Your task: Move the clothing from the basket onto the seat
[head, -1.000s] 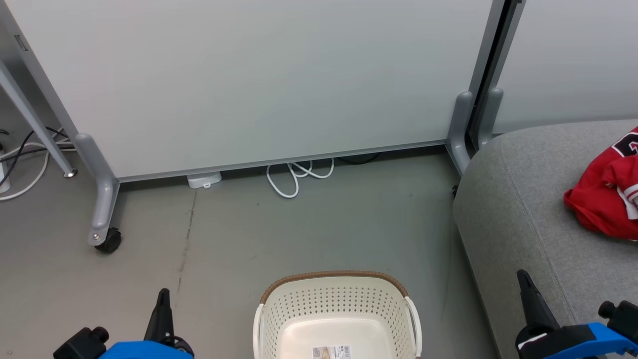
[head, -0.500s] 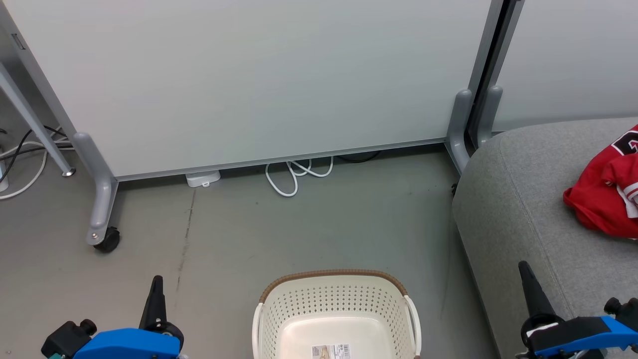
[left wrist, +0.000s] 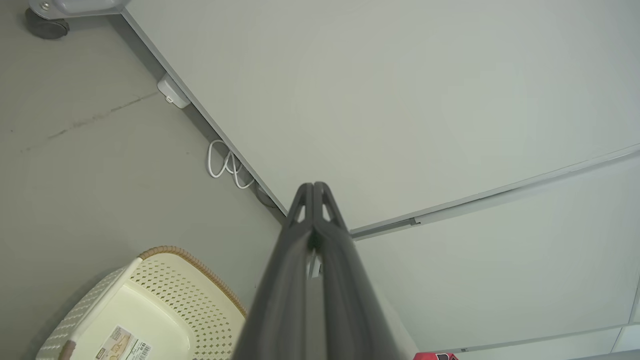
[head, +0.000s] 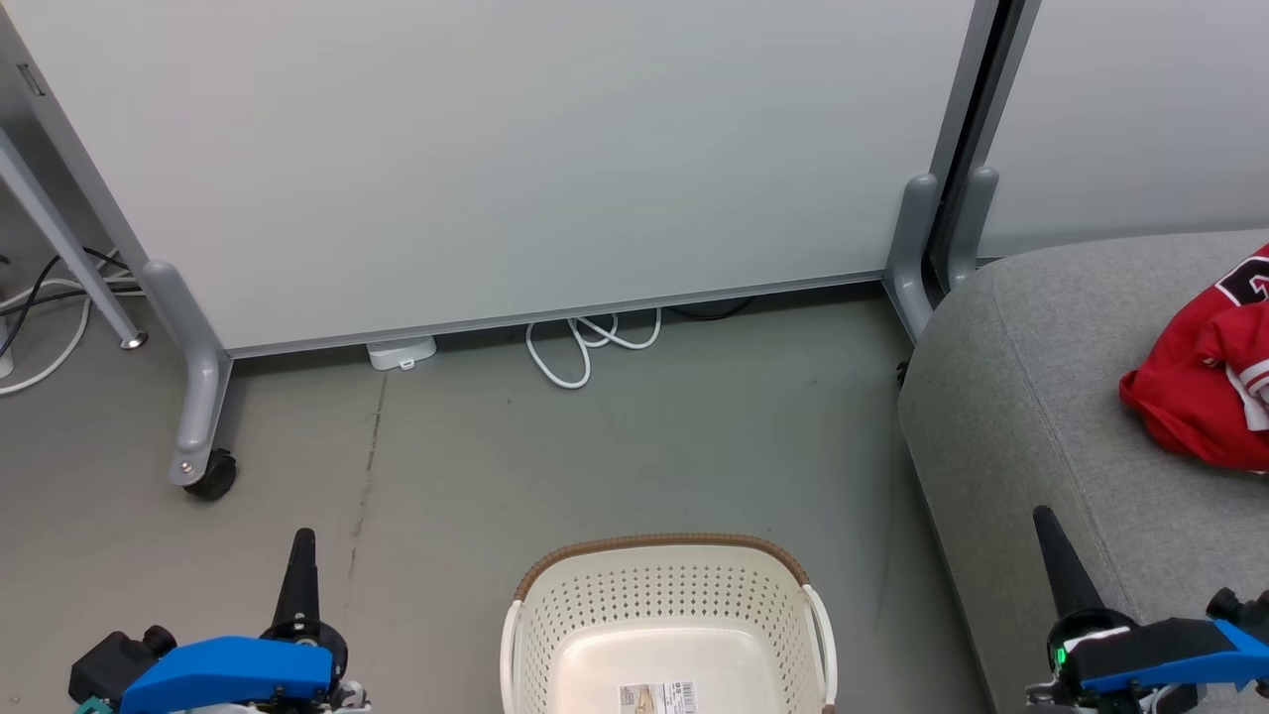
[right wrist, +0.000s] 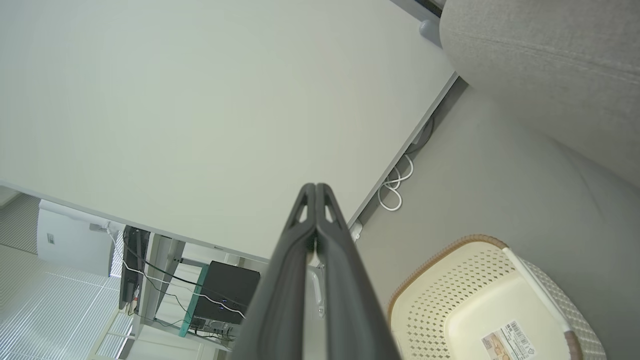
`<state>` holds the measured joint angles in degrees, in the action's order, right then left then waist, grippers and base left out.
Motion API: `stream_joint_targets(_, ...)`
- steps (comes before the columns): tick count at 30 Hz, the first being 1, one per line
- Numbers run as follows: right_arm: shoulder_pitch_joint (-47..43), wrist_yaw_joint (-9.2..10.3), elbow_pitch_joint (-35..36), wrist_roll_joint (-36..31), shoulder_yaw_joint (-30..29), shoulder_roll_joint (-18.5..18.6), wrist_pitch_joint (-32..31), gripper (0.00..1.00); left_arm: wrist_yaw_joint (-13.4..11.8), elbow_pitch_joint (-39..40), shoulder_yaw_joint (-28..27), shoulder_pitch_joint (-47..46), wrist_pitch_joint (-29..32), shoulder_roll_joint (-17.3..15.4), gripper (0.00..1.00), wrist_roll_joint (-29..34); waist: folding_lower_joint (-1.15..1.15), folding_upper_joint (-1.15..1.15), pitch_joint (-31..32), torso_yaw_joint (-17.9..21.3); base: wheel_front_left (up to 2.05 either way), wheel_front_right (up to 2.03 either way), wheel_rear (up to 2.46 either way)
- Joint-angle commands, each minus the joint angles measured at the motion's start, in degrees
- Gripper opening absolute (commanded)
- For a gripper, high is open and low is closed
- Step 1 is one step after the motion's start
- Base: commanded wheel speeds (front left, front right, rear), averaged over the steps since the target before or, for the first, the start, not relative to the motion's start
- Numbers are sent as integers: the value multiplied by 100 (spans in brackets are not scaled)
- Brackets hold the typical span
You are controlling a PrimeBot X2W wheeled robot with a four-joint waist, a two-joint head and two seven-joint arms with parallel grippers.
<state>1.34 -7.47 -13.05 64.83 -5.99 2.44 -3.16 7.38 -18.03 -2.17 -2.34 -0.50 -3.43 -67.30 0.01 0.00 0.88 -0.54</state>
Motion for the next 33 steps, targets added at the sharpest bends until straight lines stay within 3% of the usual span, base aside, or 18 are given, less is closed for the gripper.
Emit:
stream_joint_targets(1, 174, -3, 30, 178, -15, 45, -27, 0, 11, 85, -51, -136, 50, -8, 0, -153, 0, 0, -3, 1, 0, 0, 0)
stream_joint_targets(33, 379, -4, -49, 1750, -44, 55, -228, 0, 16, 288, -299, -312, 456, 35, 0, -1585, 0, 0, -59, 30, 0, 0, 0)
